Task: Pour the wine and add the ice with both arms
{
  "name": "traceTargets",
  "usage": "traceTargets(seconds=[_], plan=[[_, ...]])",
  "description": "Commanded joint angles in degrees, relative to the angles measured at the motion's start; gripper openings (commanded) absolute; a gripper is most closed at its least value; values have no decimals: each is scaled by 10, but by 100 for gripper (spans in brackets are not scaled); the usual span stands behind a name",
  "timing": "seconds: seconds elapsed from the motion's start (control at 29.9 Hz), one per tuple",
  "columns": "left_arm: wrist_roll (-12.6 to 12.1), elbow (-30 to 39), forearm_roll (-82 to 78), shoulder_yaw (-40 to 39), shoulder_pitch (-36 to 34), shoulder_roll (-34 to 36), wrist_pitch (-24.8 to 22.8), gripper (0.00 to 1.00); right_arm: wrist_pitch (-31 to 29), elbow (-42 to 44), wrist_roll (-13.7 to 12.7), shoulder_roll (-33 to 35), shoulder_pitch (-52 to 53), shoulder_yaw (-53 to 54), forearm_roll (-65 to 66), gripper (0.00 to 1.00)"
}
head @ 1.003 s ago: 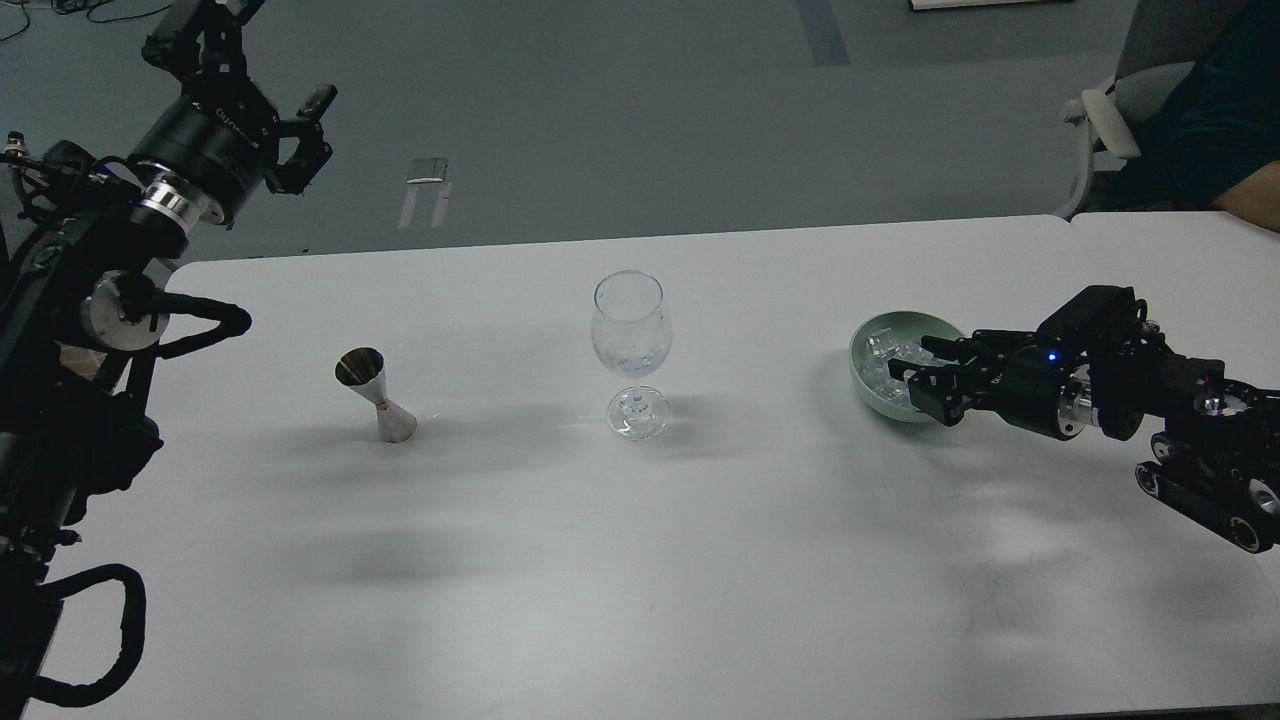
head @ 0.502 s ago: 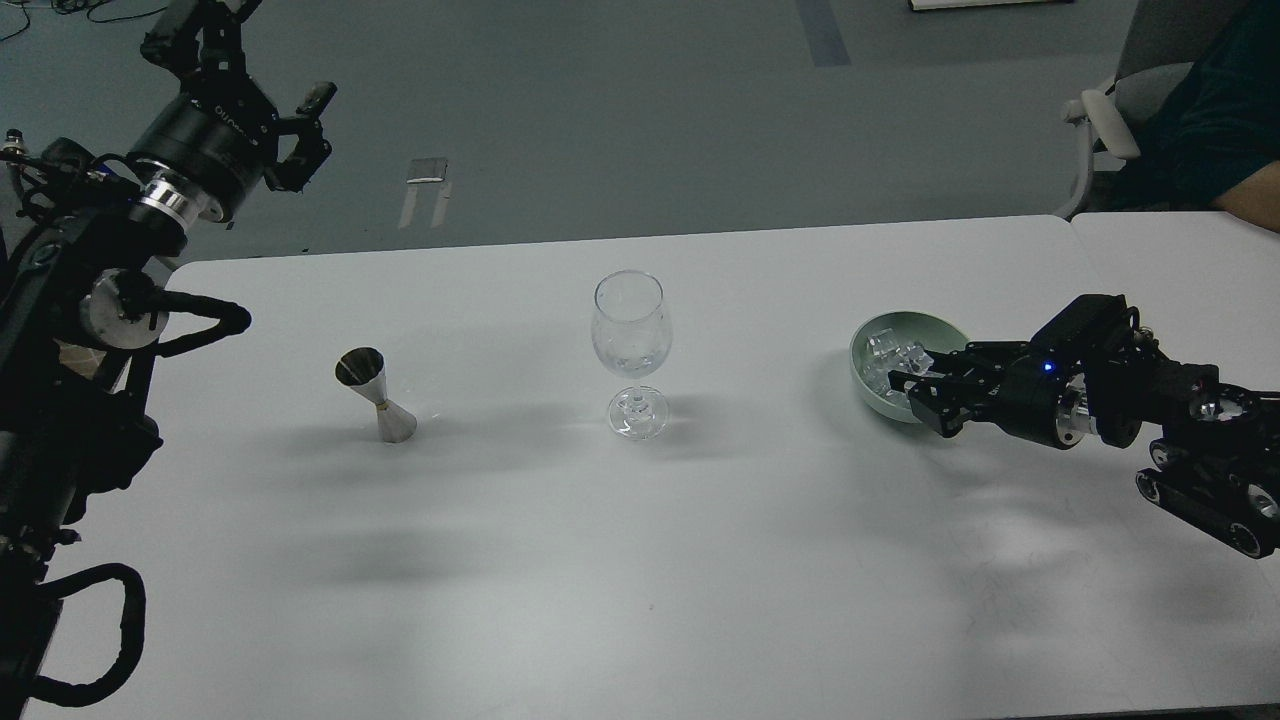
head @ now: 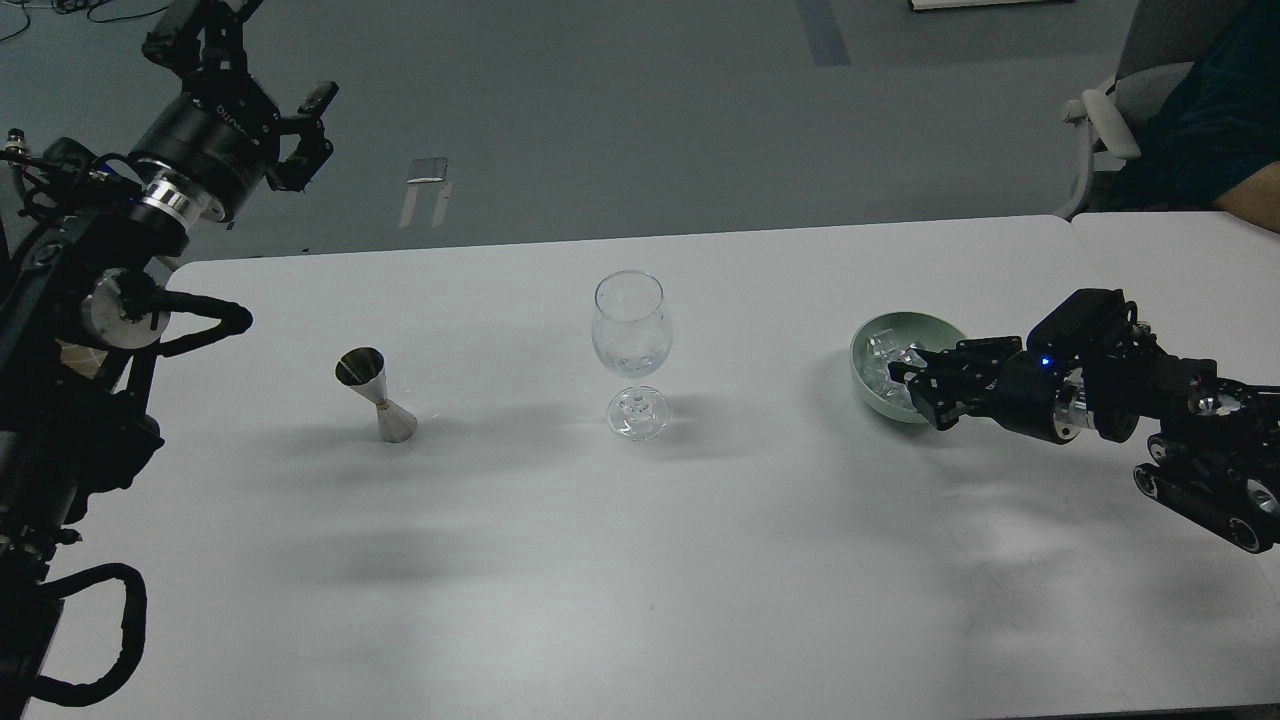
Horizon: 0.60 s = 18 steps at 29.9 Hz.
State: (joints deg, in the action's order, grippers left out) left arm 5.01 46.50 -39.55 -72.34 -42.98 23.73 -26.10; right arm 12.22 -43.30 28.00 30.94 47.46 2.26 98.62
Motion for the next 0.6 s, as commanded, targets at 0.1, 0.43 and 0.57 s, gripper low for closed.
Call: traceTargets(seconds=[0.1, 0.43, 0.57], plan=[[0, 1, 0, -1, 0, 1, 0, 98, 1, -41, 0, 39, 9, 3, -3, 5], [0, 3, 0, -1, -1, -1, 0, 98, -6, -199, 0, 181, 83, 20, -9, 4], [0, 3, 0, -1, -2, -2, 0, 98, -9, -273, 0, 212, 121, 20, -10, 4]])
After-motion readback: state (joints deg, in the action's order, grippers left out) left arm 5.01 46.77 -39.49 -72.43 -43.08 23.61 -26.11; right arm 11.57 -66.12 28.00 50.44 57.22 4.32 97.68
